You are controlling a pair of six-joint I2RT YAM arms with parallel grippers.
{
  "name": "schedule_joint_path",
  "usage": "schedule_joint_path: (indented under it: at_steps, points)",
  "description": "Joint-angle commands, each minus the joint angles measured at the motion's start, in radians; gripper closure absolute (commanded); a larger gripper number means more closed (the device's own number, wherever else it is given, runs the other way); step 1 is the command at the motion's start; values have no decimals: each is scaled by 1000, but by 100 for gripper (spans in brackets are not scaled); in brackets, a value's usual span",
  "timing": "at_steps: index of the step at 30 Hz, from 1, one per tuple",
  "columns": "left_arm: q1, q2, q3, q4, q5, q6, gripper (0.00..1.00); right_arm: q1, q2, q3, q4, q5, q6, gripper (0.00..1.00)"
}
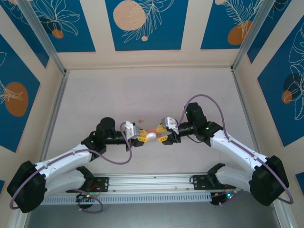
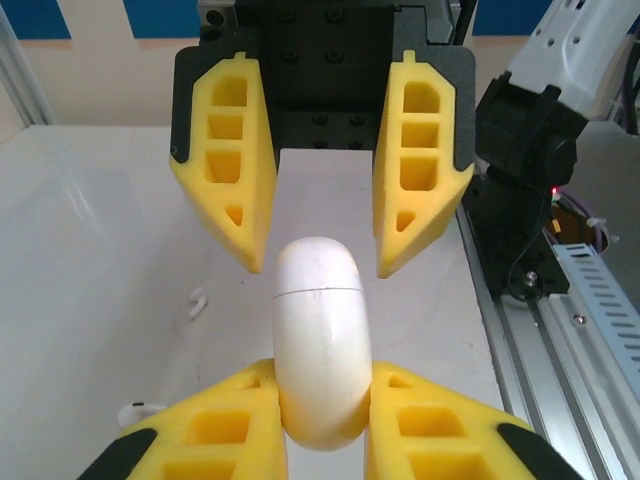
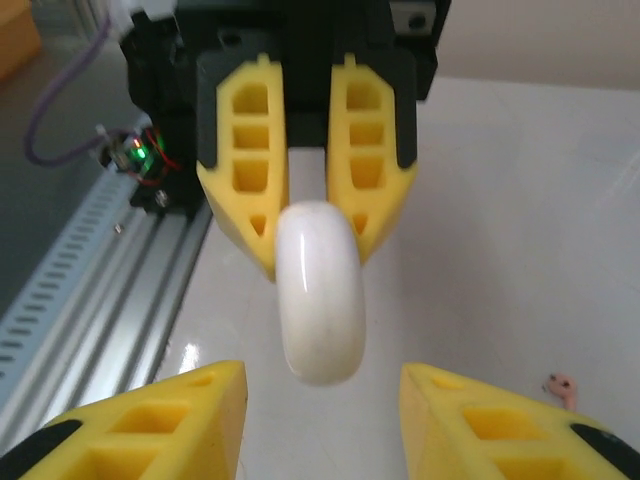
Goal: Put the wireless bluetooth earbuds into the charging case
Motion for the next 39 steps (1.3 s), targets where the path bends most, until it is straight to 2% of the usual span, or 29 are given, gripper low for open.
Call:
schedule_joint_path:
  at_steps: [1,5,14,18,20,21,23,26,28,31,35,39]
  points:
    - [-4,-11,-16,107,53,-49,81,-3,-8,-11,77,-126,57,56]
    - [-4,-6,-18,132,65,-68,81,0,16,-2,108,-158,71,57]
    - [-4,-2,-22,173,73,-98,82,23,48,27,114,-178,62,70]
    - [-4,1,-22,173,72,-99,82,27,47,41,91,-185,50,87]
    - [-4,1,-24,173,65,-96,77,28,44,53,59,-182,29,91]
    - [-4,1,-25,169,54,-92,71,29,42,61,34,-172,16,92]
    - [-4,-5,-27,148,32,-71,55,33,34,82,-30,-118,-20,92]
    - [-4,-22,-9,33,-3,1,44,85,38,138,-176,71,-98,92]
    - [-4,-30,12,-58,-26,51,43,117,50,171,-252,176,-137,92]
    - [-4,-33,43,-164,-42,104,44,143,67,201,-313,255,-166,92]
    - [-4,-27,69,-244,-43,140,50,176,79,216,-323,295,-177,92]
    - [-5,-25,68,-238,-31,131,55,196,93,229,-318,292,-181,92]
